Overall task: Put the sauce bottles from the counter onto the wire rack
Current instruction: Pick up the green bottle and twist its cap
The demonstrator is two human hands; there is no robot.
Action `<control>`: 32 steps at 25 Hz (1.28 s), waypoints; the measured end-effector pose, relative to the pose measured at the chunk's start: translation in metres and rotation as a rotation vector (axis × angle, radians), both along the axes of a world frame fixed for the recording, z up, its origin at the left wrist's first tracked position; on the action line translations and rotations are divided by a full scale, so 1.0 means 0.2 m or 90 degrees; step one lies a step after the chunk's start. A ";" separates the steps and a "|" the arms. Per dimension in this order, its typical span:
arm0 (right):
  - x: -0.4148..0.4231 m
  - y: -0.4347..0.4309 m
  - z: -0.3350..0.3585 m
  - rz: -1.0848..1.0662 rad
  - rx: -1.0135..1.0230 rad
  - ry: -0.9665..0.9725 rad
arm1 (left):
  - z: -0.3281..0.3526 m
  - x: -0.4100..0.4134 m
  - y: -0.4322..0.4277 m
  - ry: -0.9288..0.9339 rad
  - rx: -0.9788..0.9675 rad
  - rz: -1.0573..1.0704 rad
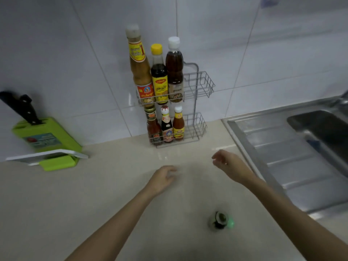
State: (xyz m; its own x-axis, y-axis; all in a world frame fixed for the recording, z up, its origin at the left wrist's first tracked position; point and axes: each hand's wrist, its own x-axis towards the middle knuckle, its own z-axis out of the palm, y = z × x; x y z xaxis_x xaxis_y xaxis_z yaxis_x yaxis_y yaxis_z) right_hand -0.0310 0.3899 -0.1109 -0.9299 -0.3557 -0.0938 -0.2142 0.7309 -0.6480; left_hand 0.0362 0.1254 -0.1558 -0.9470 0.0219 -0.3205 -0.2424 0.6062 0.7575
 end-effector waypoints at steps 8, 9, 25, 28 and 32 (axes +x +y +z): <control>0.84 0.37 -0.34 -0.040 0.140 -0.052 | -0.14 0.52 0.60 -0.003 0.160 -0.232; 0.86 0.36 -0.36 -0.023 0.160 -0.048 | -0.14 0.54 0.63 0.016 0.181 -0.184; 0.72 0.12 0.21 0.062 -0.250 0.056 | 0.17 0.67 0.41 0.137 0.185 -0.002; 0.69 0.10 0.35 0.179 -0.175 0.109 | 0.27 0.67 0.39 0.139 0.194 -0.041; 0.62 0.05 0.51 0.332 -0.059 0.171 | 0.36 0.67 0.33 0.141 0.159 -0.072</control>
